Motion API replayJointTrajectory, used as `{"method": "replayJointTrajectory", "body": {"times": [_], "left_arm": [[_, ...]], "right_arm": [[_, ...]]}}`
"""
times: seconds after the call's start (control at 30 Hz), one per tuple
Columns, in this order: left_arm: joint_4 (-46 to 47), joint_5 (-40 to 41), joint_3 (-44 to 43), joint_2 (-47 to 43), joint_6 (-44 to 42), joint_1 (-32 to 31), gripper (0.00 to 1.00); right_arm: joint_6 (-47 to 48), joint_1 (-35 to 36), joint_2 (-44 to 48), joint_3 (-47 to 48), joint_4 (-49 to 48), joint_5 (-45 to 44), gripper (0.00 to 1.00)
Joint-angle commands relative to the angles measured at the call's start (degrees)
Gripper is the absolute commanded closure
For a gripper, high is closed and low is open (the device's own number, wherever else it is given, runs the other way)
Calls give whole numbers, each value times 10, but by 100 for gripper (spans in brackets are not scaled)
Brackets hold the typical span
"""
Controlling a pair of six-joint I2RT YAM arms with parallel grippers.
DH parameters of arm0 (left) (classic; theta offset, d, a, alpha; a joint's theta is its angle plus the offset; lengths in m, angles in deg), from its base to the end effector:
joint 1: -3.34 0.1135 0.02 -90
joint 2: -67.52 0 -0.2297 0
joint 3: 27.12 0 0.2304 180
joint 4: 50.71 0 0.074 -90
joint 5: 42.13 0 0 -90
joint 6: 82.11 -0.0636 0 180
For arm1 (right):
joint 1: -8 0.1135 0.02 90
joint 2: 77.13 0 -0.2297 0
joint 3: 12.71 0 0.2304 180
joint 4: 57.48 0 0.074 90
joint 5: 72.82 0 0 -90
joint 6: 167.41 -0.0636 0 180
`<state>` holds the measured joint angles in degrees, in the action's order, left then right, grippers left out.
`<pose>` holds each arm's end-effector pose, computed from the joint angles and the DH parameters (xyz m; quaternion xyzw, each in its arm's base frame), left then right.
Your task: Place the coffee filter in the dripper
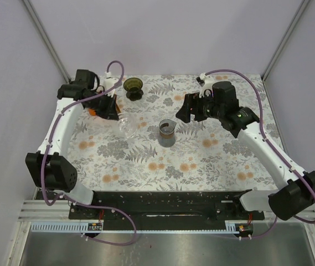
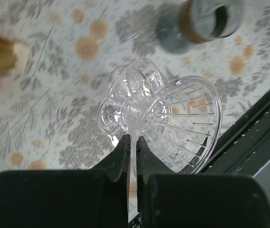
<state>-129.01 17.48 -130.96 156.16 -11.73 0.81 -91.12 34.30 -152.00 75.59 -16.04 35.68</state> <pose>0.2935 -0.0452 0.2886 0.2401 0.9094 -0.2187 0.2599 0.2624 0.1522 0.3257 -0.1750 0.8319 0.3034 0.4305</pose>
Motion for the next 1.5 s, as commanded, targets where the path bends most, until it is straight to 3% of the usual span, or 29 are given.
{"method": "replayJointTrajectory", "body": {"times": [0.0,0.27,0.53,1.43,1.47], "left_arm": [[-18,-62,-110,19,31,-77,100],[-21,-77,-229,123,118,-164,100],[19,-93,-253,183,215,-191,100],[38,-36,-304,259,236,-225,100],[38,-36,-305,256,235,-225,96]], "right_arm": [[1,2,-17,25,13,-12,12],[6,2,-27,30,19,-25,9],[11,2,-36,41,43,-66,5],[14,-4,-41,32,50,-85,4],[15,-4,-42,33,51,-84,4]]}}
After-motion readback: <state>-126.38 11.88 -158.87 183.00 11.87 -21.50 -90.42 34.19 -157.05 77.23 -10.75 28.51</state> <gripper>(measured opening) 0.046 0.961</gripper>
